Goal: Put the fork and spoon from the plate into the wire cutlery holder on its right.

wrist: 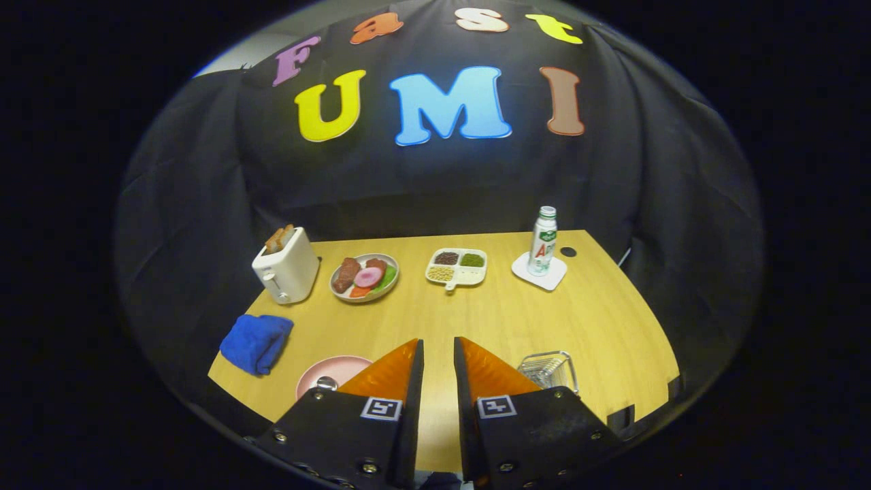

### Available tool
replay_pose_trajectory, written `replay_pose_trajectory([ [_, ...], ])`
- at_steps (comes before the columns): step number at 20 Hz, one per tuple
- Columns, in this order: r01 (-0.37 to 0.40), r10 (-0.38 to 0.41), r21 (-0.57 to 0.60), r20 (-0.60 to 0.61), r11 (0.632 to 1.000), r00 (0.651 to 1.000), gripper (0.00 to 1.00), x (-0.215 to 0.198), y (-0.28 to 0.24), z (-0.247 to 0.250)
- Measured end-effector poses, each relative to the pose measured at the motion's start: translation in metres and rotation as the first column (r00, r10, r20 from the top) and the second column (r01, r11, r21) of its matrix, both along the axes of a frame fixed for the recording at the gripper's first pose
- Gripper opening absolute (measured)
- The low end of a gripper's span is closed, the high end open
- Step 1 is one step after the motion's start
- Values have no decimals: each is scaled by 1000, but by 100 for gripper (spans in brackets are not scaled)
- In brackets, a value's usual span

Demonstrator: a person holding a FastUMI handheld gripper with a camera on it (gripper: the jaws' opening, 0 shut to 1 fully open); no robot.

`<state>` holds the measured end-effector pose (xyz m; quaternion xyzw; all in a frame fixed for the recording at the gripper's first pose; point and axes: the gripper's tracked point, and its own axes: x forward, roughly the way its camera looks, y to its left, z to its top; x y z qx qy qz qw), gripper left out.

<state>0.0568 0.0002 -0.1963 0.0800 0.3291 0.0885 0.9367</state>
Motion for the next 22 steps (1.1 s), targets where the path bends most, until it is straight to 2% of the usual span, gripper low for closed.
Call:
replay_pose_trajectory([
  [5,-113,114,30,-38,993,993,26,-5,69,-23],
  [9,-207,211,52,-84,977,974,26,-20,117,-51],
  [17,-357,364,76,-259,931,895,26,-71,184,-124],
  [22,-389,383,64,-381,919,842,26,-89,200,-165],
])
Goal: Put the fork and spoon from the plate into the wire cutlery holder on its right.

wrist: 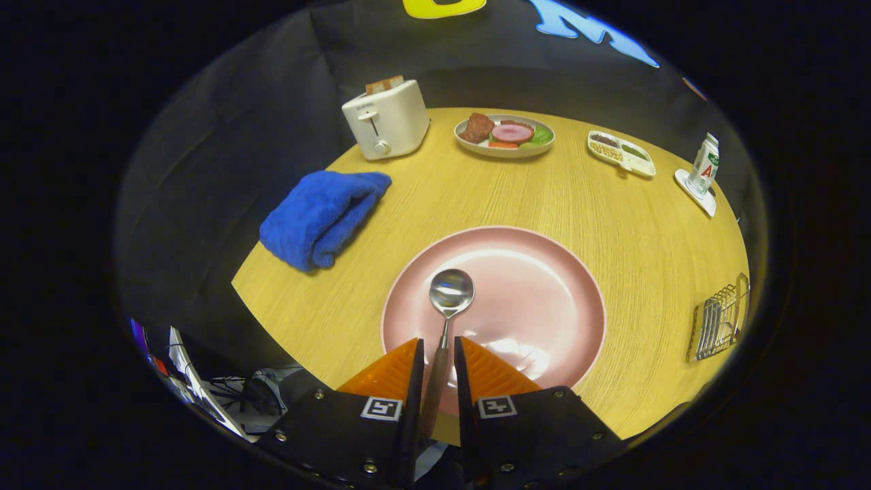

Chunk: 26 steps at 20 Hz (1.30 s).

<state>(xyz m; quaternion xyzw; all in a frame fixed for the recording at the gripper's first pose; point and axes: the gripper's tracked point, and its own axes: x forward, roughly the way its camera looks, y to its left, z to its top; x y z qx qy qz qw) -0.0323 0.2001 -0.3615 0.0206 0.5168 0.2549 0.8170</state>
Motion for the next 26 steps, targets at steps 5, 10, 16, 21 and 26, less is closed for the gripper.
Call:
replay_pose_trajectory([
  [5,-9,6,-37,-63,999,998,26,-9,5,-21],
  [10,-9,4,-71,-76,997,997,19,-3,0,-32],
  [16,67,-65,13,-140,998,988,5,-5,-5,-29],
  [21,143,-134,63,-126,988,983,5,7,-24,-14],
  [26,210,-207,67,-46,975,977,5,27,-75,8],
])
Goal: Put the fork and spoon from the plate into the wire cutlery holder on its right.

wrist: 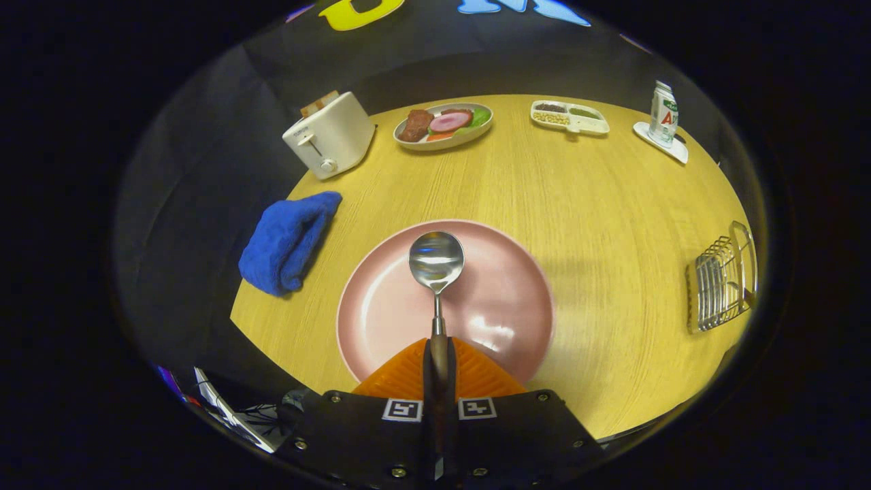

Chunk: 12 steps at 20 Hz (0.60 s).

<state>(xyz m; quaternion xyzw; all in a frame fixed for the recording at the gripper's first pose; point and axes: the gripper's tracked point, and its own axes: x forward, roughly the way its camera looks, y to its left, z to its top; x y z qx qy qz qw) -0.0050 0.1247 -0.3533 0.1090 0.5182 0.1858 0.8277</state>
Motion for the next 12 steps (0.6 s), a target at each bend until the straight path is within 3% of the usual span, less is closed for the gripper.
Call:
replay_pose_trajectory([
  [6,134,-128,-64,90,989,988,5,22,-92,25],
  [12,308,-293,-87,147,948,945,5,29,-182,53],
])
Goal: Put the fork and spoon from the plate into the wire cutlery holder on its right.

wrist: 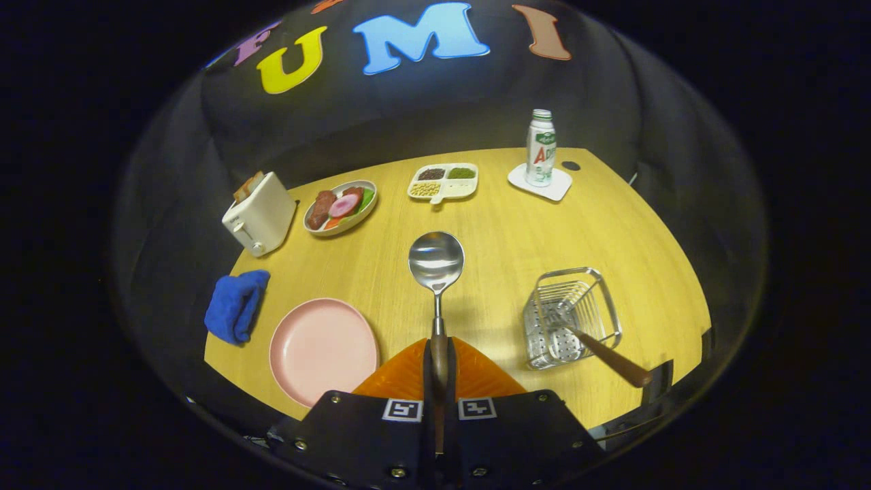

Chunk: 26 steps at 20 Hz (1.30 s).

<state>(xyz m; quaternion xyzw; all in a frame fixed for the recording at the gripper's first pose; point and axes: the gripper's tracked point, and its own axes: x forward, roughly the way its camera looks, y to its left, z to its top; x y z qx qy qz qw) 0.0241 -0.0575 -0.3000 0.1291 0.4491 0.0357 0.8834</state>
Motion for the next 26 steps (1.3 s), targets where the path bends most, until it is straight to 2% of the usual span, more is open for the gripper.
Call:
replay_pose_trajectory([
  [4,81,-81,-23,12,996,997,5,-7,-44,10],
  [8,125,-125,-35,-10,992,992,5,-22,-70,7],
  [18,99,-107,-65,-136,993,985,5,-42,-89,-10],
  [26,89,-100,-57,-261,994,960,5,-52,-81,-29],
])
